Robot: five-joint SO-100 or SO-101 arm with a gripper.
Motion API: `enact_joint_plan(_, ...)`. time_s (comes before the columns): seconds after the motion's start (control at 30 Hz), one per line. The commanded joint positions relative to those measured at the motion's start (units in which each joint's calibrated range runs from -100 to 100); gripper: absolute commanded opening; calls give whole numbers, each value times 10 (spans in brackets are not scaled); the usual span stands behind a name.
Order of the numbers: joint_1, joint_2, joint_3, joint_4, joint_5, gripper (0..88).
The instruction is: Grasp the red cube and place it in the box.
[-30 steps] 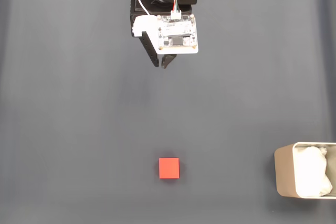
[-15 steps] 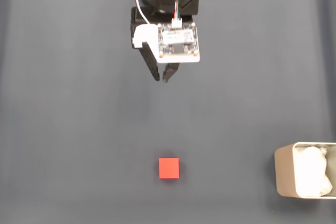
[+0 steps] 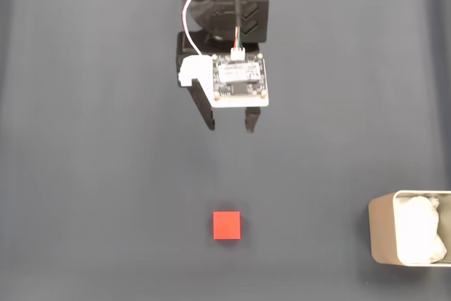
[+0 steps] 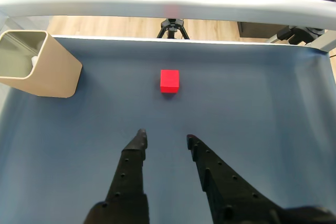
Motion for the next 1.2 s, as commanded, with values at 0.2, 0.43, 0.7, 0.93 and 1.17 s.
enact_joint_plan(0.2, 0, 69, -31, -81, -9, 236)
enact_joint_plan(0.43, 0, 130, -32, -131, -15, 258)
enact_joint_plan(0.7, 11, 188, -41, -165, -22, 295)
enact_joint_plan(0.93, 19, 222, -41, -201, -25, 326)
enact_joint_plan(1.17, 27, 255, -42, -241, -20, 353)
